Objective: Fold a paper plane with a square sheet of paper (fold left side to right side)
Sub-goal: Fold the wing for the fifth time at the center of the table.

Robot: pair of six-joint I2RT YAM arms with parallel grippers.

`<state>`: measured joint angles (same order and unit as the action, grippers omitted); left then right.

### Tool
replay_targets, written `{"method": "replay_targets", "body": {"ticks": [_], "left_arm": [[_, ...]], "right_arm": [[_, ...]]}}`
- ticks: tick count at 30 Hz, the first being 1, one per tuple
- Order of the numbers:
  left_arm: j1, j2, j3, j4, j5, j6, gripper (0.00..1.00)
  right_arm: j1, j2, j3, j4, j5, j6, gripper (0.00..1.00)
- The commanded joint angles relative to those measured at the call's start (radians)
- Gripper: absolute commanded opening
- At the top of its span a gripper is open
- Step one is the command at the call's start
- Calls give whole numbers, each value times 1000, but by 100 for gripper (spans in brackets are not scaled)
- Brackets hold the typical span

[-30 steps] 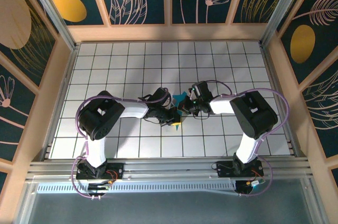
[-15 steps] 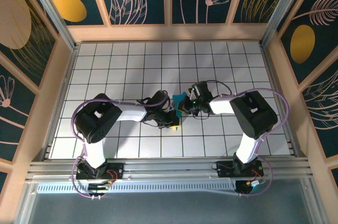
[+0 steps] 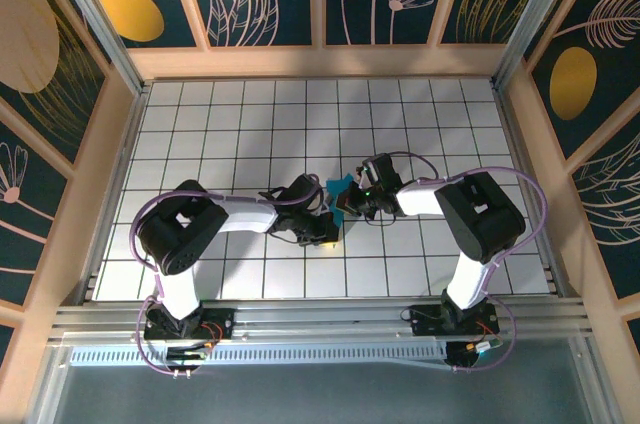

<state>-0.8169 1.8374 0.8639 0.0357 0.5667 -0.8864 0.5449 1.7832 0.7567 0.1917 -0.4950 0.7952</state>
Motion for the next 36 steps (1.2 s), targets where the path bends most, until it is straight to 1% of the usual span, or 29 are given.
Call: {"method": "replay_targets", "body": {"ticks": [1,14,19,21,23,26,28,30,36], "left_arm": [[-27,1,-44,-193,29,32,0],[-32,-39,-58,-221,36,56,0],[-25,-112,-69,-218,34,63,0],[-3,-171,-77,-207,44,60,0],[46,-230,-98,-187,55,39,0],[99,-268,-114,-126,90,2,0],[99,-247,-87,-121,99,5,0],[99,-224,-73,-81,116,-17,0],[86,-136,-3,-21,120,-30,0]], "right_arm": [[15,75,-33,-171,105,-9,0],[16,86,-16,-178,100,-14,0],[16,75,-16,-164,83,-9,0],[16,68,-17,-151,72,-1,0],[16,64,-14,-148,71,2,0],[16,59,-11,-150,76,5,0],[16,59,-12,-149,77,5,0],[16,58,-16,-144,78,10,0],[20,57,-18,-137,78,18,0]]}}
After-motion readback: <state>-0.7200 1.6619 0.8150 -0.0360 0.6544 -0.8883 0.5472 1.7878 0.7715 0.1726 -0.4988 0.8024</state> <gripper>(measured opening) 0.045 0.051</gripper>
